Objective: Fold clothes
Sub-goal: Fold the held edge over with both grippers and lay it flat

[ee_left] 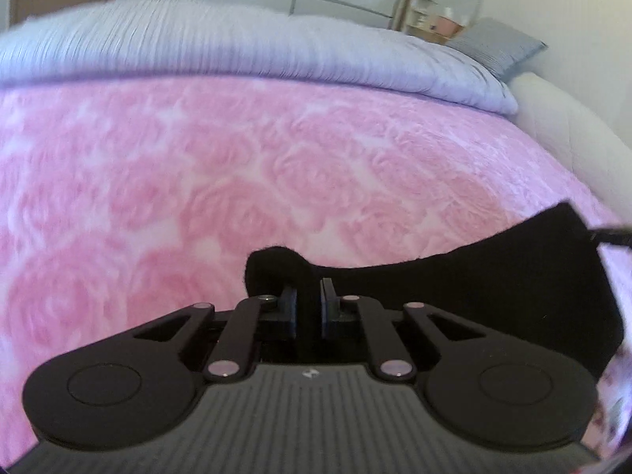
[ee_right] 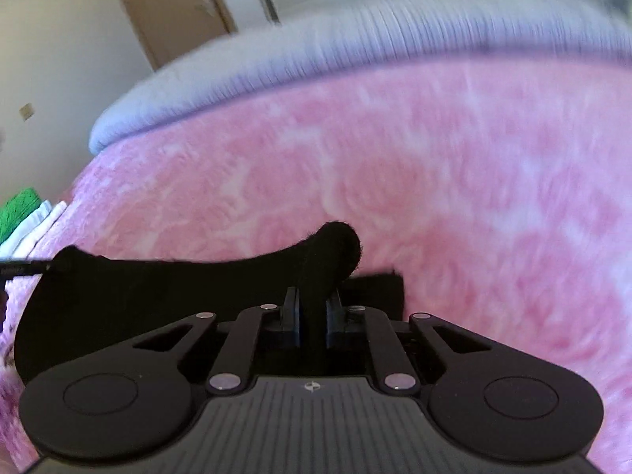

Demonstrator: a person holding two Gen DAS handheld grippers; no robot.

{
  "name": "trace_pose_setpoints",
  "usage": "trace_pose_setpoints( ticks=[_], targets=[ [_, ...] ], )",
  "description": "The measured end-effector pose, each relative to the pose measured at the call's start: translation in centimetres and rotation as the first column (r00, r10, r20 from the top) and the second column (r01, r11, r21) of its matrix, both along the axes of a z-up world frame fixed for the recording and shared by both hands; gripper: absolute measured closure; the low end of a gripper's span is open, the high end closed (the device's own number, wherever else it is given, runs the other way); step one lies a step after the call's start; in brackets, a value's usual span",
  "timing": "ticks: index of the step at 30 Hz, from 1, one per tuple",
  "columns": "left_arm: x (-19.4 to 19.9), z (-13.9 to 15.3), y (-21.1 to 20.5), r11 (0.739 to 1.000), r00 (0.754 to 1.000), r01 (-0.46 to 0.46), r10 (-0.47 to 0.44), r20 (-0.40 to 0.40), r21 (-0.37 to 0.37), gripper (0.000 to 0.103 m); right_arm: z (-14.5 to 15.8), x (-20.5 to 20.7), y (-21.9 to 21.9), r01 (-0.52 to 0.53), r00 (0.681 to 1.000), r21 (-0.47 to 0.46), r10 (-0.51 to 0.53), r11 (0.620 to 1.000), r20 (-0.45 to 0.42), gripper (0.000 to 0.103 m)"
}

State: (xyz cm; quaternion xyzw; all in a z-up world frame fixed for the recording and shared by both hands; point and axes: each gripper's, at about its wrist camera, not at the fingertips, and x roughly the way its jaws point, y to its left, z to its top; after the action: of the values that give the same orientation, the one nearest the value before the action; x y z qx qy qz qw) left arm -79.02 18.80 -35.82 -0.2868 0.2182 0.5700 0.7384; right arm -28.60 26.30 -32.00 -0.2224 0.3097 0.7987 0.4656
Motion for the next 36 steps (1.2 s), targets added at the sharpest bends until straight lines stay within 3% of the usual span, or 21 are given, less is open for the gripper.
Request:
trace_pose_setpoints(
  ticks=[4,7,10,12,13,14,17,20,22,25,27,30,33,36],
  targets=[
    [0.8,-1.1,2.0,1.000,0.999,0.008,-0.007,-0.042,0.012,0.095,1.2,0.6,-0.9,0.041,0.999,0.057,-0.043,0.998,0.033,0.094],
    [0.6,-3.6,3.4,0.997,0.998,-0.025,0.021,-0.064,-0.066,0.093,-1.2,1.1,0.7,0.104,0.994,-0.018,-0.103,0.994,0.046,0.094],
    [-0.4,-3.5,2.4,0.997,0.998,-0.058,0.057,-0.023,-0.057,0.090,-4.3,0.8,1.9,0.154,0.987,-0.076,-0.150,0.985,0.062,0.092],
    [-0.5,-2.2,1.2,0.995,0.994,-0.092,0.090,-0.062,-0.046,0.085,-4.2,0.6,2.1,0.170,0.984,-0.092,-0.164,0.981,0.073,0.078],
    [-0.4,-1.3,0.2,0.994,0.991,-0.102,0.099,-0.090,-0.035,0.083,-3.6,0.5,2.0,0.193,0.978,-0.086,-0.184,0.977,0.102,0.051],
    [-0.2,-0.4,-0.7,0.993,0.987,-0.112,0.108,-0.117,-0.022,0.084,-2.9,0.3,1.8,0.232,0.964,-0.064,-0.220,0.971,0.148,0.038],
    [0.7,2.0,-3.7,0.994,0.976,-0.110,0.109,-0.186,0.007,0.085,-0.2,-0.1,-0.9,0.270,0.945,0.013,-0.268,0.963,0.188,0.040],
    [3.5,2.9,-6.7,0.999,0.970,-0.051,0.048,-0.236,-0.006,0.084,1.9,-0.9,-4.4,0.276,0.942,0.056,-0.282,0.959,0.184,0.040],
    [5.5,2.6,-8.4,1.000,0.965,-0.014,0.007,-0.263,-0.025,0.082,2.6,-1.9,-7.0,0.262,0.946,0.058,-0.269,0.963,0.179,0.040],
    [7.5,0.8,-10.1,0.997,0.966,-0.007,-0.013,-0.257,-0.077,0.071,2.0,-4.1,-10.3,0.217,0.945,0.040,-0.221,0.975,0.240,0.045],
    [8.0,-1.3,-10.3,0.987,0.966,-0.079,0.041,-0.255,-0.140,0.068,0.4,-5.3,-11.7,0.205,0.941,-0.002,-0.196,0.979,0.276,0.045],
    [7.9,-2.0,-11.4,0.972,0.965,-0.188,0.156,-0.213,-0.138,0.067,-2.3,-5.2,-12.6,0.232,0.938,-0.054,-0.209,0.971,0.277,0.047],
    [9.0,-0.6,-12.0,0.971,0.947,-0.209,0.172,-0.271,-0.113,0.069,-1.1,-4.7,-13.2,0.277,0.937,-0.065,-0.255,0.959,0.237,0.051],
    [9.2,-1.3,-12.1,0.965,0.940,-0.223,0.174,-0.295,-0.139,0.068,0.4,-5.0,-14.1,0.278,0.940,-0.032,-0.266,0.960,0.213,0.050]
  ],
)
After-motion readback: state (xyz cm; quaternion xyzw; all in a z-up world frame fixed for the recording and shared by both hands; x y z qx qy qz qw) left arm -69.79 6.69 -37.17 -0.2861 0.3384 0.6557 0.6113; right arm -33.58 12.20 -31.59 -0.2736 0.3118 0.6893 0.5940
